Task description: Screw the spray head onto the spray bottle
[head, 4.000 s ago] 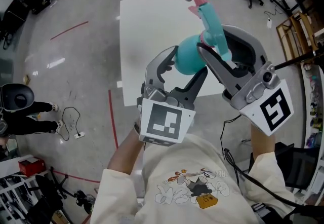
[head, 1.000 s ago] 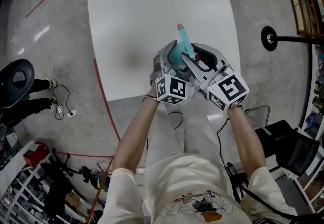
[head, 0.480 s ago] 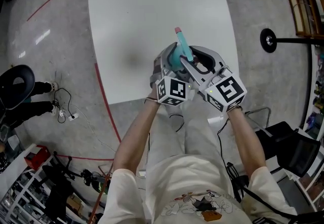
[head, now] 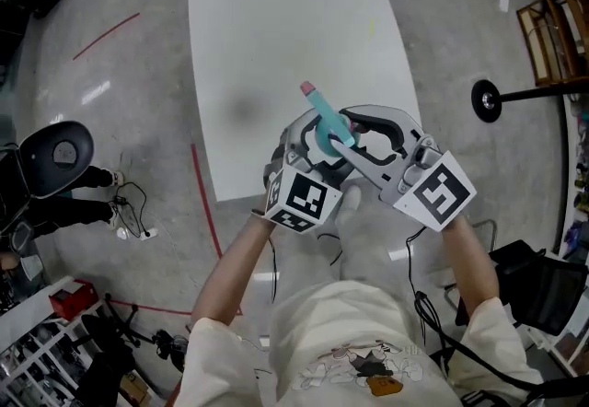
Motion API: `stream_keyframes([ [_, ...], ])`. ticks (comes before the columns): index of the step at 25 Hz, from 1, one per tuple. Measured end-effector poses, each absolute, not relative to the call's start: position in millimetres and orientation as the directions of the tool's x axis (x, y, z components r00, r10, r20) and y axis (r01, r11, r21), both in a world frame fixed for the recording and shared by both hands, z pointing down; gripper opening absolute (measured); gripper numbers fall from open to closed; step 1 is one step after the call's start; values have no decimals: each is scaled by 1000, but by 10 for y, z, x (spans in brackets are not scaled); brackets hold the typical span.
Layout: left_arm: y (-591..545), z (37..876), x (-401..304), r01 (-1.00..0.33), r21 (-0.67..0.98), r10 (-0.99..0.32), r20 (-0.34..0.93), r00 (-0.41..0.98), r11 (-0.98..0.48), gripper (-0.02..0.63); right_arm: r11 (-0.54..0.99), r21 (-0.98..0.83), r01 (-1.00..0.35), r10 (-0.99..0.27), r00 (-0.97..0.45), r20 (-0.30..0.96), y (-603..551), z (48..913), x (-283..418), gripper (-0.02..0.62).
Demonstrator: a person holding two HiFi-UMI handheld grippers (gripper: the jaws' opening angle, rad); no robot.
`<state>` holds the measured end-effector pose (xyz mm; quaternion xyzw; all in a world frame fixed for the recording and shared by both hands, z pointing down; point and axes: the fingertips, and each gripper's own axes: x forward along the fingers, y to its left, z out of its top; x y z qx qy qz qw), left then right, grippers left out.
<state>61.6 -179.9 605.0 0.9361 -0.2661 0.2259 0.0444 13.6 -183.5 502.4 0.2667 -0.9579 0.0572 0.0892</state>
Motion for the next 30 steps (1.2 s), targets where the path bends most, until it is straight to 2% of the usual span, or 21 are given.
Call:
stream_keyframes([
  [6, -1491, 5046, 617, -397, -47, -382, 399, 834, -917, 405, 953, -4, -302, -297, -940, 171, -1488, 4036, 98, 137],
  [12, -906, 4266, 565, -154, 24, -134, 375, 917, -988, 405, 999, 35, -34, -40, -982, 185, -960, 3323, 43, 137],
  [15, -627, 3922, 595, -57, 85, -22, 368, 930, -995, 405, 996, 35, 77, 71, -987, 144, -739, 2975, 88, 137],
  [19, -421, 3389, 669, 11, 157, 59, 303, 951, -988, 405, 987, 28, 158, 156, -987, 47, -591, 2452, 154, 137],
  [24, -269, 3034, 684, 25, 180, 73, 267, 961, -983, 406, 971, 36, 235, 236, -971, -29, -449, 2076, 171, 137],
  [30, -184, 2852, 590, -89, 91, -51, 354, 934, -992, 405, 980, 86, 179, 178, -984, 23, -266, 1844, 85, 138],
])
